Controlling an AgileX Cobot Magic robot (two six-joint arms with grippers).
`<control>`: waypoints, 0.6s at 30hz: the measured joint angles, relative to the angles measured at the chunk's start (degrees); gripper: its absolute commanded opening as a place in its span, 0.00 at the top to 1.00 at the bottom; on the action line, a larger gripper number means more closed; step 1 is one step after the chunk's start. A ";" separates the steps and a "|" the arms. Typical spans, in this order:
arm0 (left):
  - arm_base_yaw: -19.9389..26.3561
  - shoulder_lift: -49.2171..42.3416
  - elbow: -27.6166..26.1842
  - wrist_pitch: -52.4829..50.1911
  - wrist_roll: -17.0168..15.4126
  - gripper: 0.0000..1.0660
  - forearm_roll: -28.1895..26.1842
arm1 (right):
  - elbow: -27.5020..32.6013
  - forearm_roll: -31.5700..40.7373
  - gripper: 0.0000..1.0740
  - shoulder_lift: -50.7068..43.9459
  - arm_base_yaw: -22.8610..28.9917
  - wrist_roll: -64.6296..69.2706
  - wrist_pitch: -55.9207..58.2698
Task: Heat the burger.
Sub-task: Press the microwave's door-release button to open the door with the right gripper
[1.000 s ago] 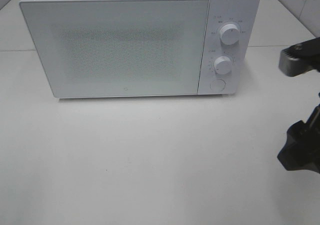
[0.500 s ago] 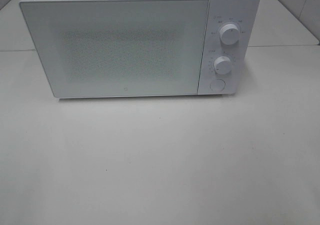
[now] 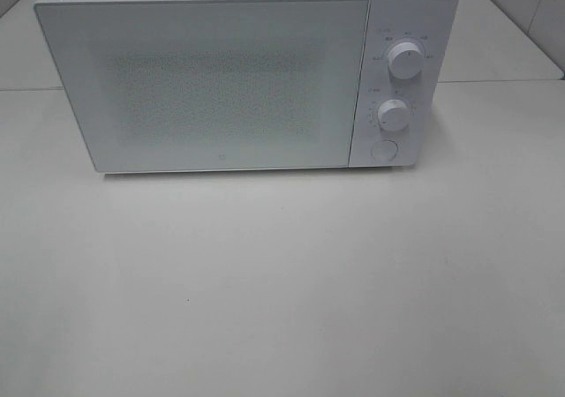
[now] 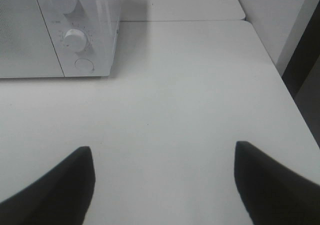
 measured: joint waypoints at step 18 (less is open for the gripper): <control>0.00 0.00 0.00 0.00 0.00 0.06 0.00 | 0.92 1.15 0.35 -2.06 -0.57 1.38 1.26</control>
